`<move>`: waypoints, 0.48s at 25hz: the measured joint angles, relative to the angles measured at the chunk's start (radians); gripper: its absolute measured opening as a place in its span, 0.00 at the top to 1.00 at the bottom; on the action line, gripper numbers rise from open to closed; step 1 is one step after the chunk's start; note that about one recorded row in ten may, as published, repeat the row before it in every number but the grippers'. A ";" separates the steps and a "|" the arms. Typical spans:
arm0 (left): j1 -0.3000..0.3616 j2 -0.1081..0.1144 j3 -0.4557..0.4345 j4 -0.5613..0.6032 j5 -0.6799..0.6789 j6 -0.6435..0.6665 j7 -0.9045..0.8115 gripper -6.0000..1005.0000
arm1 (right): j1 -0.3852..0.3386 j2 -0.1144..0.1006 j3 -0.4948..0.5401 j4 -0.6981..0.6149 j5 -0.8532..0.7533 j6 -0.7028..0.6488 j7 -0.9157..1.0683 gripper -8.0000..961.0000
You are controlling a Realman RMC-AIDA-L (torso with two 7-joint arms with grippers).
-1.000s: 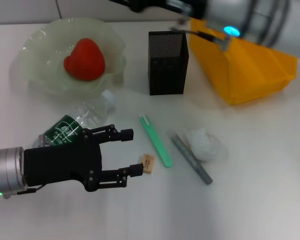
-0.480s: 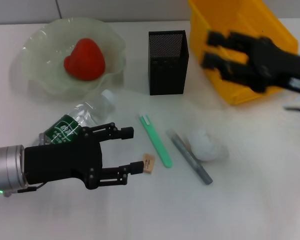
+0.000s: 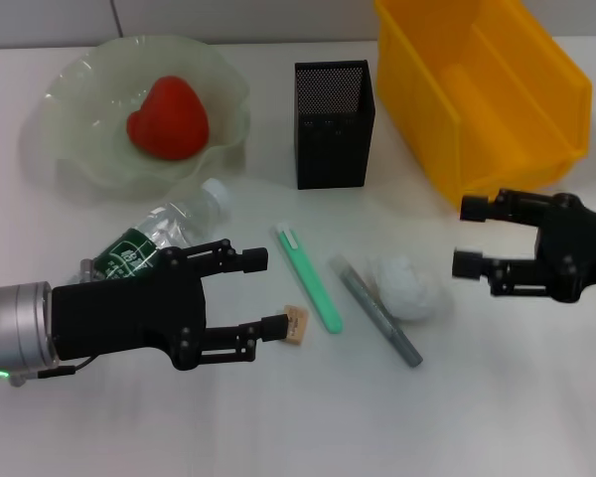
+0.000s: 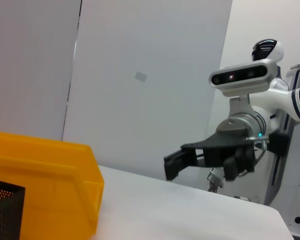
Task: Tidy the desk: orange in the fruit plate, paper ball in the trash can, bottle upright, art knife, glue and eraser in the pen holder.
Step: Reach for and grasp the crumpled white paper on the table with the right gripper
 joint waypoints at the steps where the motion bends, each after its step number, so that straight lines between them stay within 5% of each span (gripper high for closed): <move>1: 0.000 0.000 0.002 0.000 0.000 -0.002 0.001 0.22 | 0.000 0.000 0.001 -0.014 -0.018 0.007 0.001 0.23; 12: 0.012 -0.001 0.008 -0.001 0.004 -0.030 0.012 0.22 | 0.103 0.011 -0.002 -0.193 -0.291 0.045 0.125 0.14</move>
